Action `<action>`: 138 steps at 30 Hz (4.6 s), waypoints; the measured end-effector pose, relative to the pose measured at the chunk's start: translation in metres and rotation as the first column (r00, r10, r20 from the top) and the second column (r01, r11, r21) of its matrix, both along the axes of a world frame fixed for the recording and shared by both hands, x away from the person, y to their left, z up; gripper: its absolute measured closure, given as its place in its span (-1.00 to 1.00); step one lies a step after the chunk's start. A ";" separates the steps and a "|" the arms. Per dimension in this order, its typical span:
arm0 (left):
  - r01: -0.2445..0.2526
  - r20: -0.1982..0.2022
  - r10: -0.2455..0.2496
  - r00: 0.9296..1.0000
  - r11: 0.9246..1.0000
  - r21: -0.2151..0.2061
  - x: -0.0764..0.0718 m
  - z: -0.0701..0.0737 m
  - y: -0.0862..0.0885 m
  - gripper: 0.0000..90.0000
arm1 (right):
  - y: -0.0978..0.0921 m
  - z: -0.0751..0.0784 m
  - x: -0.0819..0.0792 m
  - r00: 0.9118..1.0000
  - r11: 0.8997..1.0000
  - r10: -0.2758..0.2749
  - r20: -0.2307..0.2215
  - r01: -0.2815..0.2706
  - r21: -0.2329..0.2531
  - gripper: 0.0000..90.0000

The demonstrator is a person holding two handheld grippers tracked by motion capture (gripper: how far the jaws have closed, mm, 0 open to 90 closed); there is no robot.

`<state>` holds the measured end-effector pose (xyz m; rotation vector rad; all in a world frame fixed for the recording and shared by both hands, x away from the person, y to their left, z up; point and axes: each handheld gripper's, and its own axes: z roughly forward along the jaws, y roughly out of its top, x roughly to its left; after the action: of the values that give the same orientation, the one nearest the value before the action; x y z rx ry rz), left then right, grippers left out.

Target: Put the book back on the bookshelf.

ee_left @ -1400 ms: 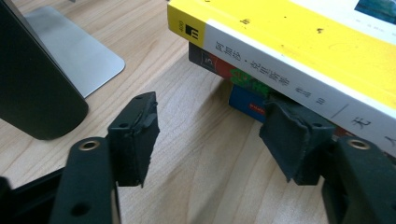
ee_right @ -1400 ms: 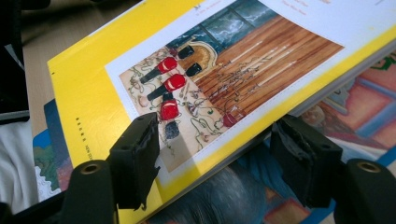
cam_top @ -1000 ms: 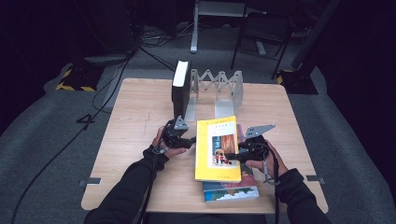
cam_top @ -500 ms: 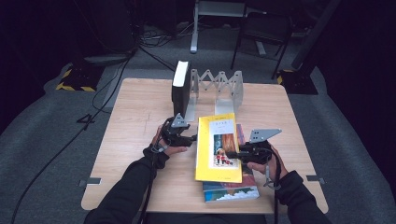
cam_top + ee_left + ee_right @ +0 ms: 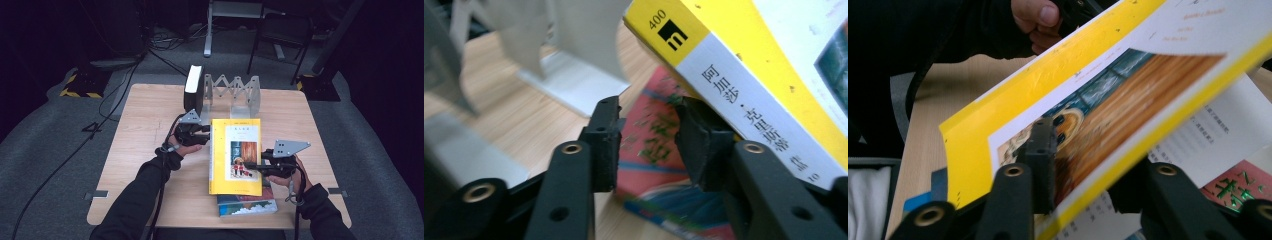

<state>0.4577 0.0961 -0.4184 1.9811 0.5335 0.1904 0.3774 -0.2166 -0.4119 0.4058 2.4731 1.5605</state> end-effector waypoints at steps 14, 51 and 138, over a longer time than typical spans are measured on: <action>0.073 0.118 -0.078 0.990 0.996 0.047 -0.010 0.051 -0.014 0.95 | 0.009 0.025 0.004 0.991 0.998 -0.064 0.119 0.067 -0.021 0.80; 0.030 0.130 -0.052 0.990 0.986 0.163 -0.089 0.006 0.004 0.32 | -0.001 0.023 -0.038 0.956 0.995 -0.094 0.277 0.086 0.041 0.91; 0.128 0.222 -0.105 0.969 0.988 -0.090 -0.116 -0.007 -0.054 0.51 | -0.026 -0.020 -0.044 0.959 0.974 -0.220 0.182 0.225 -0.011 0.10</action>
<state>0.3421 0.0424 -0.4253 1.8564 0.2794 0.2960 0.3336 -0.2421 -0.4321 0.4961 2.2276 1.4006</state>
